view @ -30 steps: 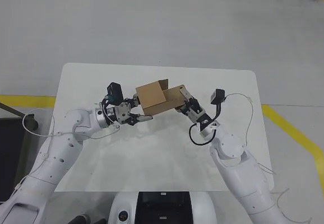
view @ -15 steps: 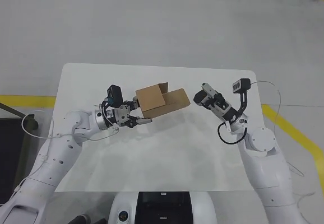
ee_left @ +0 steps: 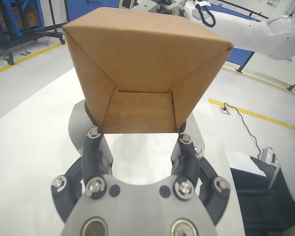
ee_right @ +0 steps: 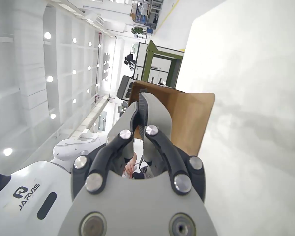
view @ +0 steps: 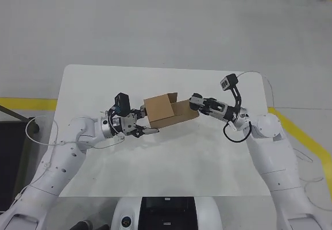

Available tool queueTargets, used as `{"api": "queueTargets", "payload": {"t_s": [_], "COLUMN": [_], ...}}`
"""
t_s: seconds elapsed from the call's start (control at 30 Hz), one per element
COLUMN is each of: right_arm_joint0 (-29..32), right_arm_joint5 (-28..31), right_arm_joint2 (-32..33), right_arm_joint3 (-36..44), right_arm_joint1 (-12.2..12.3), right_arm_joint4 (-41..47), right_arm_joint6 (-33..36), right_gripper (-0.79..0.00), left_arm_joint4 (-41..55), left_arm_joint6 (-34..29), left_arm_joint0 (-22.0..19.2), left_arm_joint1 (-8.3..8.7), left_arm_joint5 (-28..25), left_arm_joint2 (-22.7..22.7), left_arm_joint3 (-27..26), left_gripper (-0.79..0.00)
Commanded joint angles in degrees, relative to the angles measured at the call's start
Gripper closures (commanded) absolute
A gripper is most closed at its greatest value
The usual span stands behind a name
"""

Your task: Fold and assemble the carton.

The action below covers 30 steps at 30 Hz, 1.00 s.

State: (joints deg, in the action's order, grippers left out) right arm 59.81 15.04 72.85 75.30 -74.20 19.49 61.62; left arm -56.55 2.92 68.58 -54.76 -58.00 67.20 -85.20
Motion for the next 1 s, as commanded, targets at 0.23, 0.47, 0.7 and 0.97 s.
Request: {"api": "queueTargets", "payload": {"t_s": [0.23, 0.47, 0.7, 0.97], "right_arm_joint0": [-2.8, -3.4, -3.9, -5.1], "right_arm_joint5": [-4.6, -7.0, -6.9, -6.5], "right_arm_joint2": [-2.9, -5.1, -7.9, -10.8], "right_arm_joint3": [-1.4, -0.3, -0.1, -1.0], "right_arm_joint1": [0.4, 0.7, 0.4, 0.0], "right_arm_joint4": [-1.9, -1.9, 0.1, 1.6], "right_arm_joint6": [6.5, 9.7, 10.4, 10.7], "right_gripper": [0.0, 0.0, 0.0, 0.0], "left_arm_joint4": [0.8, 1.2, 1.5, 1.6], "left_arm_joint6": [-1.5, -2.2, -2.1, -1.5], "left_arm_joint0": [0.3, -0.1, -0.7, -1.4], "left_arm_joint1": [0.68, 1.24, 1.7, 2.17], "left_arm_joint5": [0.0, 0.0, 0.0, 0.0], "left_arm_joint2": [-1.8, -3.4, -5.1, -6.1], "left_arm_joint3": [-1.5, -2.2, -2.7, -2.5], "left_gripper": [-0.357, -0.354, -0.339, -0.332]}}
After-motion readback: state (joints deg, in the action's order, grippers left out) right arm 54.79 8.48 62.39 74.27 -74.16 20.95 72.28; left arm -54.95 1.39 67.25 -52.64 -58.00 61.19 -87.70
